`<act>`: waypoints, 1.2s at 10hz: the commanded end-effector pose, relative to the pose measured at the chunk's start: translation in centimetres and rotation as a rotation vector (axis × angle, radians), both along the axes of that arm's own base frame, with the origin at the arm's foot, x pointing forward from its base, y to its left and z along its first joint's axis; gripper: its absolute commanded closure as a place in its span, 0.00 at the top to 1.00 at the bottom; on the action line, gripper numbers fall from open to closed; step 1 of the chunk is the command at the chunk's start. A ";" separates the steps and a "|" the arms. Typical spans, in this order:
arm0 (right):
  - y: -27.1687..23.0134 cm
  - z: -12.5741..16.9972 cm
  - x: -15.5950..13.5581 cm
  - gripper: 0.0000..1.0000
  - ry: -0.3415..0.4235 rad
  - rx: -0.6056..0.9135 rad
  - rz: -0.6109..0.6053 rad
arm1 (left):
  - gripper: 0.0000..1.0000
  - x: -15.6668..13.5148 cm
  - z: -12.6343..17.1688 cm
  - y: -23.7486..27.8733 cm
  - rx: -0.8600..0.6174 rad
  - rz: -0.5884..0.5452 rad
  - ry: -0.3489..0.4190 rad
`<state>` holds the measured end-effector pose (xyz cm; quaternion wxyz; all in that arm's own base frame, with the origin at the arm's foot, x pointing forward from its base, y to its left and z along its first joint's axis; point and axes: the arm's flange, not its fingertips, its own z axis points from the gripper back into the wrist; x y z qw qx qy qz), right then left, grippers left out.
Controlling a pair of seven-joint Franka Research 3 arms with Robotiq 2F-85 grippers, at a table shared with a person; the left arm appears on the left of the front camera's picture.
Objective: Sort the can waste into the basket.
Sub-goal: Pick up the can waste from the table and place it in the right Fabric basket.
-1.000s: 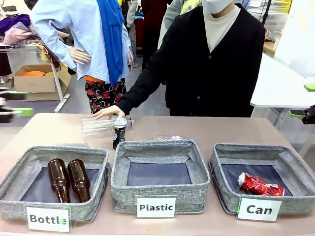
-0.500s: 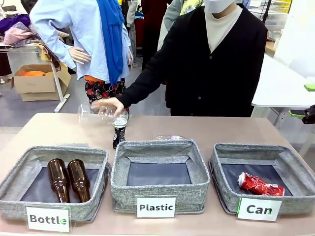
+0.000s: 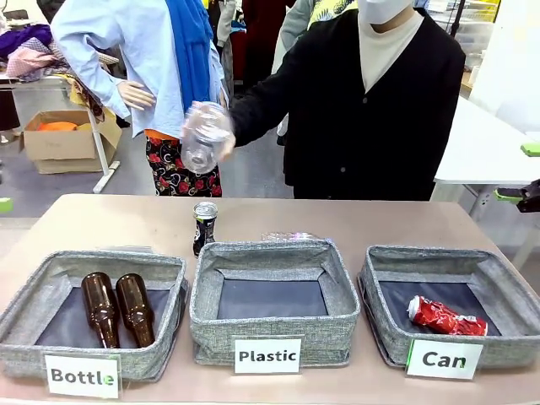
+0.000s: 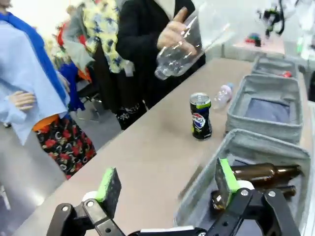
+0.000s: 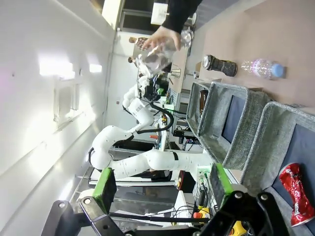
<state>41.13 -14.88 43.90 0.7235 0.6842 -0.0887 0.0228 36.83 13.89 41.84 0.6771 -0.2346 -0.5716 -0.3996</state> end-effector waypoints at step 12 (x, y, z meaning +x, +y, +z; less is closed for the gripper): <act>-0.1 0.2 -0.1 1.00 -0.001 0.009 0.001 | 1.00 5.5 1.2 -10.0 0.125 -0.123 0.056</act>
